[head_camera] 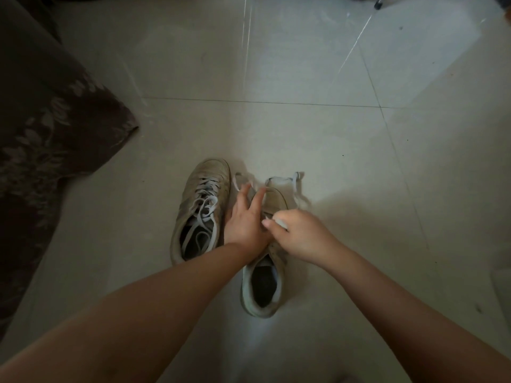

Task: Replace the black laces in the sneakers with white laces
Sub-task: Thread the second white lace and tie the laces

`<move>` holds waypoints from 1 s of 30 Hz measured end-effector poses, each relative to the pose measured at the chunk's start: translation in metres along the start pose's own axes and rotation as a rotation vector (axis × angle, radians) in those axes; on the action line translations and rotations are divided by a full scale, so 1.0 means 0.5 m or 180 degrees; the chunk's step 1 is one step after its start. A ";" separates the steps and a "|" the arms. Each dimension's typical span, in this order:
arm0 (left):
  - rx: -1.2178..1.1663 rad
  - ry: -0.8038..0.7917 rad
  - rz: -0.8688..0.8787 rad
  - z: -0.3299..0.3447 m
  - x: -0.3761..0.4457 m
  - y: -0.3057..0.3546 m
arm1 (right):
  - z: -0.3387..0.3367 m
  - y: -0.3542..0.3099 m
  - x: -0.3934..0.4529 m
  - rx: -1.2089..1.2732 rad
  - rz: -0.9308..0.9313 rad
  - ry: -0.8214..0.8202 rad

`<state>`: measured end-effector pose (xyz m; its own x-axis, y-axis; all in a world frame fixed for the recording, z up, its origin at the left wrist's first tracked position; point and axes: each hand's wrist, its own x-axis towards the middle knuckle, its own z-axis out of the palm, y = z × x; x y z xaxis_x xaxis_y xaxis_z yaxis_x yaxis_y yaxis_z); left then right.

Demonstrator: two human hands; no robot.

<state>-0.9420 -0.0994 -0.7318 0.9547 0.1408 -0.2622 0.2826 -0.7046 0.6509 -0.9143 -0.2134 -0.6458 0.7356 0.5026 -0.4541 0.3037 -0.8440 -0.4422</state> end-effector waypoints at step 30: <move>0.0874 -0.0286 -0.0196 -0.064 -0.079 0.000 | 0.062 0.058 0.002 0.1041 0.0982 0.0084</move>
<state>-0.9770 -0.0826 -0.6989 0.9210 0.1354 -0.3653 0.2922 -0.8602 0.4179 -0.9235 -0.2317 -0.6831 0.7782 0.2281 -0.5851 -0.1367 -0.8479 -0.5123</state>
